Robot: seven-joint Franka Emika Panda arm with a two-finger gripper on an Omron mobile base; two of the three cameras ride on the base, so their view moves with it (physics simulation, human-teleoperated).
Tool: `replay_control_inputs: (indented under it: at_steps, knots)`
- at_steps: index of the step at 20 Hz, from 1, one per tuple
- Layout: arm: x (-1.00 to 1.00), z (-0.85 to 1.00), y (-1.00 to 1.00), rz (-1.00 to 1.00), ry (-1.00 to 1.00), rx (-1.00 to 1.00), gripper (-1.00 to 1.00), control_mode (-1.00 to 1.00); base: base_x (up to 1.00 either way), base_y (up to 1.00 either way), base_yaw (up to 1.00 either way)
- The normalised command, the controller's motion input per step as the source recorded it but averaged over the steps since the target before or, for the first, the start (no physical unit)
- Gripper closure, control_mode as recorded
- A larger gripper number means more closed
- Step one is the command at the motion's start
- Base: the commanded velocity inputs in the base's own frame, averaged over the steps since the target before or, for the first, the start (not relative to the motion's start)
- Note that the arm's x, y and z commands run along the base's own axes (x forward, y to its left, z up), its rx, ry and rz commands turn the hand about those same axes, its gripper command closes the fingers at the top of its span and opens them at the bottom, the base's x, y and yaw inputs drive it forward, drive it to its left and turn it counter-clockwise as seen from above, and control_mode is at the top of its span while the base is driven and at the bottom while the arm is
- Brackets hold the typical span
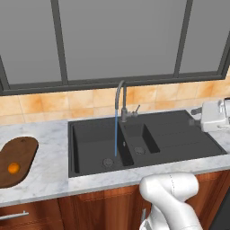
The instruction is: Pick the tangerine from the sink and place it on the cutting board to airdry. Then turn off the sink faucet.
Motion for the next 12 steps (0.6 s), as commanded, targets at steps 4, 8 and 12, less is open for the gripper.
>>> replay_control_inputs:
  at_steps: [4, 8, 12]
  knots:
    - [0.26, -0.1, 0.0, 0.0, -0.08, 0.04, -1.0, -1.0, 0.0, 0.0, 0.0]
    - [0.25, -0.05, 0.0, 0.0, -0.1, 0.03, -1.0, -1.0, 0.0, 0.0, 0.0]
    - [0.22, -0.01, -0.01, 0.0, -0.03, 0.03, -1.0, -1.0, 0.0, 0.0, 0.0]
